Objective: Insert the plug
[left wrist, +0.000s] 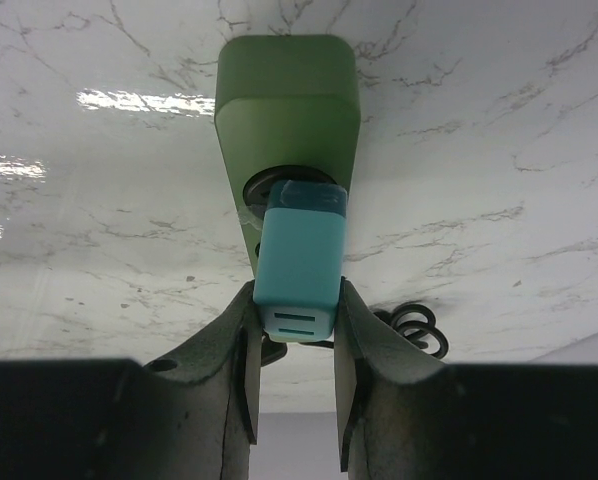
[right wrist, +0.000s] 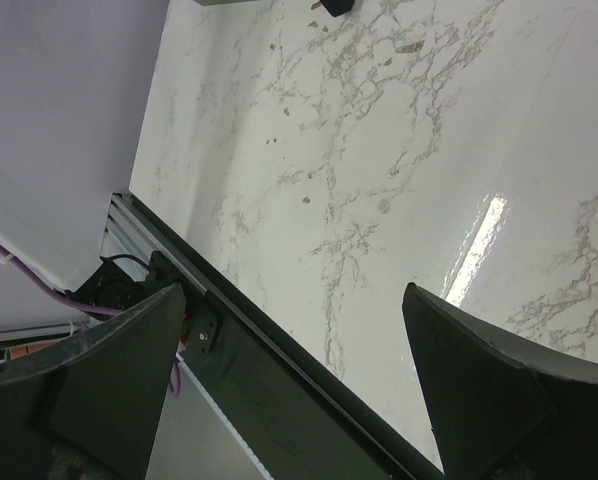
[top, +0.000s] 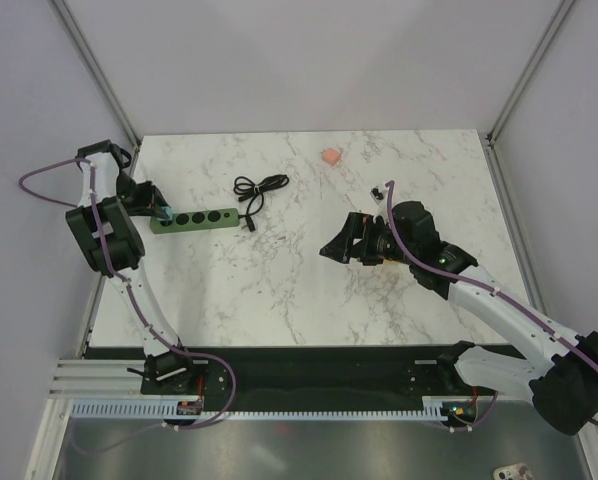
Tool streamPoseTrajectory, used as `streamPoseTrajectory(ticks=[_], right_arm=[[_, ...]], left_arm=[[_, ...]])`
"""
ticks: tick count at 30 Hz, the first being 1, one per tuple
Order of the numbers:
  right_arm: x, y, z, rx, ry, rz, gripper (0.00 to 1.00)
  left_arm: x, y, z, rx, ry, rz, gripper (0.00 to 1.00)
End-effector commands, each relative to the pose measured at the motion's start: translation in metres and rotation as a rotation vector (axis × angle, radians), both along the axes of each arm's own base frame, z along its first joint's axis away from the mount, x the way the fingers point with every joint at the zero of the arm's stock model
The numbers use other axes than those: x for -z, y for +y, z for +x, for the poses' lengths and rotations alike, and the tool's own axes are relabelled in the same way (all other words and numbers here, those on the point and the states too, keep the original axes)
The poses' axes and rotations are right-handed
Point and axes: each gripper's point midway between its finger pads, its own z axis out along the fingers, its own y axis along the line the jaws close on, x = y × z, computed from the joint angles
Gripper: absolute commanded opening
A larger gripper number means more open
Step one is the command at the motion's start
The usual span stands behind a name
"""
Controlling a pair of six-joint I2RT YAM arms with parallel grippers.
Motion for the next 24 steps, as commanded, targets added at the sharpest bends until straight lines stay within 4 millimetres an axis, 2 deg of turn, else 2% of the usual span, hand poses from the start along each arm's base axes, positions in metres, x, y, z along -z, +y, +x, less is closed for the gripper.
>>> streamPoseTrajectory(ticks=[1,3,4,5,13,16,19,20,24], right_arm=[[-0.003,-0.004,0.002,0.014,-0.037,-0.012,0.98],[0.000,-0.003,0.003,0.011,-0.031,-0.018,0.98],[-0.001,-0.003,0.004,0.007,-0.036,-0.020,0.98],[0.000,-0.002,0.004,0.007,-0.034,-0.022,0.98],[-0.002,-0.003,0.003,-0.001,-0.042,-0.021,0.98],[-0.008,-0.004,0.001,0.003,-0.048,-0.010,0.98],[-0.016,-0.005,-0.002,0.005,-0.056,0.004,0.98],[-0.019,-0.006,-0.003,0.009,-0.059,0.008,0.98],[-0.027,-0.010,-0.005,0.023,-0.074,0.018,0.98]], left_arm=[[0.087,0.026,-0.034,0.045,0.261,0.133,0.02],[0.084,0.029,-0.033,0.042,0.281,0.155,0.02],[0.084,0.031,-0.042,0.039,0.329,0.175,0.02],[0.084,0.030,-0.043,0.035,0.334,0.179,0.02],[0.084,0.029,-0.046,0.037,0.312,0.179,0.02],[0.085,0.022,-0.032,0.092,0.227,0.131,0.02],[0.076,0.013,-0.020,0.120,0.164,0.077,0.03],[0.074,0.012,-0.020,0.121,0.159,0.072,0.18],[0.052,0.015,-0.018,0.143,0.115,0.105,0.51]])
